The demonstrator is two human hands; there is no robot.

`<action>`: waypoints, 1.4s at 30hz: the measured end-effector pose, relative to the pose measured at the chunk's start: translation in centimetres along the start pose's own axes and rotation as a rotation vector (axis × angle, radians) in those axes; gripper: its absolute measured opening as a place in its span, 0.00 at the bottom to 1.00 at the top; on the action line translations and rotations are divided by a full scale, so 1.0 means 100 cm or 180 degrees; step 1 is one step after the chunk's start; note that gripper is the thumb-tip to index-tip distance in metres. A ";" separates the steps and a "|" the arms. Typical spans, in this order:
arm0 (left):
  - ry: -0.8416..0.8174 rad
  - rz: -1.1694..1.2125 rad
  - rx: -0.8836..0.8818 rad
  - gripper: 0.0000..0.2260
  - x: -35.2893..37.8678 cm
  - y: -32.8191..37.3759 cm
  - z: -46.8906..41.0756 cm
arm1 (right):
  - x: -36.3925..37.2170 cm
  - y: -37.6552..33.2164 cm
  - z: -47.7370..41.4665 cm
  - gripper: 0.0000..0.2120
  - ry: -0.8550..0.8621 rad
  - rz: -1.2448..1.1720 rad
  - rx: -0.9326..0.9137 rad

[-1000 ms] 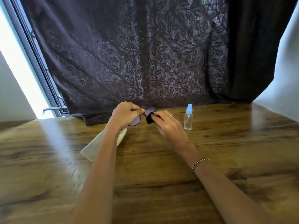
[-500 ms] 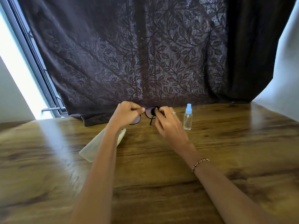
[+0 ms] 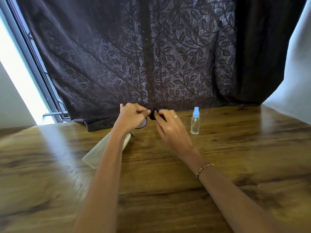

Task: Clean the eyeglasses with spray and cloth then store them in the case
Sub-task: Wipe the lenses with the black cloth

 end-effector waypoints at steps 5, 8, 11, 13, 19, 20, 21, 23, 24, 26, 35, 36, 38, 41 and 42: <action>0.0163 0.0040 0.0026 0.06 -0.006 -0.001 0.002 | -0.006 0.012 0.009 0.07 0.0119 -0.0057 0.0245; 0.0130 0.0071 -0.0005 0.07 -0.007 -0.003 0.003 | 0.004 -0.007 0.005 0.11 -0.0067 -0.0110 -0.0114; 0.0099 0.0111 0.0051 0.07 -0.007 0.000 0.004 | 0.000 0.005 -0.001 0.13 0.0054 -0.0013 0.0076; 0.0150 0.0150 0.0057 0.07 -0.008 0.001 0.005 | -0.005 0.019 0.003 0.12 0.0179 -0.0078 0.0365; 0.0050 0.0090 0.0113 0.07 -0.005 0.004 0.006 | 0.002 -0.002 0.005 0.13 0.0048 -0.0190 -0.0010; 0.0007 0.0060 0.0144 0.06 -0.004 0.006 0.007 | 0.000 0.000 0.003 0.13 0.0093 -0.0142 0.0007; -0.0017 0.0046 0.0164 0.06 -0.003 0.008 0.007 | -0.002 0.005 0.001 0.14 0.0162 -0.0114 0.0093; -0.0012 0.0065 0.0158 0.07 -0.003 0.010 0.008 | -0.008 0.016 0.003 0.13 0.0281 -0.0118 0.0322; -0.0001 0.0094 0.0130 0.07 -0.003 0.009 0.008 | -0.008 0.017 0.006 0.12 0.0294 -0.0116 0.0353; 0.0031 0.0141 0.0063 0.07 -0.003 0.006 0.007 | -0.004 0.009 0.009 0.10 0.0183 -0.0110 0.0182; -0.0005 0.0150 0.0039 0.06 -0.003 0.007 0.008 | -0.008 0.022 0.009 0.10 0.0192 0.0103 0.0280; -0.0006 0.0141 0.0029 0.06 -0.003 0.006 0.008 | -0.007 0.015 0.009 0.10 0.0178 0.0040 0.0165; 0.0005 0.0104 0.0044 0.06 -0.003 0.006 0.008 | -0.001 -0.002 0.007 0.11 0.0084 -0.0027 -0.0122; -0.0015 0.0113 0.0091 0.06 -0.003 0.008 0.007 | -0.002 0.000 0.001 0.13 0.0114 0.0097 -0.0065; -0.0021 0.0149 0.0088 0.06 -0.003 0.008 0.007 | -0.005 0.008 0.001 0.12 0.0183 0.0116 0.0095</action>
Point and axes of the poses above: each hand's wrist, its own z-axis away from the middle knuckle, its own x-axis out of the palm, y = z × x, the point moved 10 cm from there along -z, towards the middle knuckle, and after that the axes turned 4 degrees about -x, right-handed, at the moved point
